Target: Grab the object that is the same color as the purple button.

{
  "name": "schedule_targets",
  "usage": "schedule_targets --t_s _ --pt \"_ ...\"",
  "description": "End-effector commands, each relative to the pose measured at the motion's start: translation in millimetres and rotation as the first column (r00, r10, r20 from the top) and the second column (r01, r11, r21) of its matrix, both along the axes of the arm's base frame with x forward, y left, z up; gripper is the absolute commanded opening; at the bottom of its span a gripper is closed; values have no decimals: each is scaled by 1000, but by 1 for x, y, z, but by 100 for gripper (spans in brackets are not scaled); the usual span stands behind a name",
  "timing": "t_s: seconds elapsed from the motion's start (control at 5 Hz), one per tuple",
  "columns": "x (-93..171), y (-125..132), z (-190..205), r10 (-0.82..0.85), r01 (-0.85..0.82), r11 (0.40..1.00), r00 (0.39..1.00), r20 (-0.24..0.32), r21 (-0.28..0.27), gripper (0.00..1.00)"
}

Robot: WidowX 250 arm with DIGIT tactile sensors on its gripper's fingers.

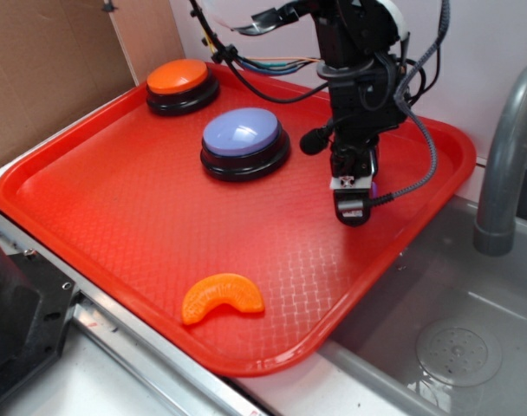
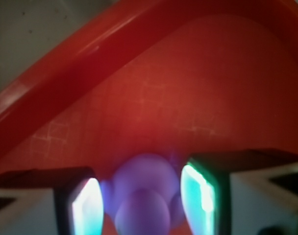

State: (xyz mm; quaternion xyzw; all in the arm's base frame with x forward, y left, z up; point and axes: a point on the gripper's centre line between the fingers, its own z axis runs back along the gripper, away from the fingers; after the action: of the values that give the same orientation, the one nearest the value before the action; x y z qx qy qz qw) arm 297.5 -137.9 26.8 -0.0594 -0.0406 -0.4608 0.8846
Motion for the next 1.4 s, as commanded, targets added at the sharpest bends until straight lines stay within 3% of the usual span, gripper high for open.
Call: schedule_targets --t_s 0.0,0.4,0.8,1.0,1.2 --pt "-3 -10 17 18 -18 1000 1000 25 4 0" --pt "-6 0 38 110 -110 993 994 -8 32 0" --pt "-25 27 86 354 -354 935 935 2 25 0" --pt "-40 45 110 485 -485 875 875 -2 17 0" --pt "-68 77 140 649 -647 761 760 -40 50 0"
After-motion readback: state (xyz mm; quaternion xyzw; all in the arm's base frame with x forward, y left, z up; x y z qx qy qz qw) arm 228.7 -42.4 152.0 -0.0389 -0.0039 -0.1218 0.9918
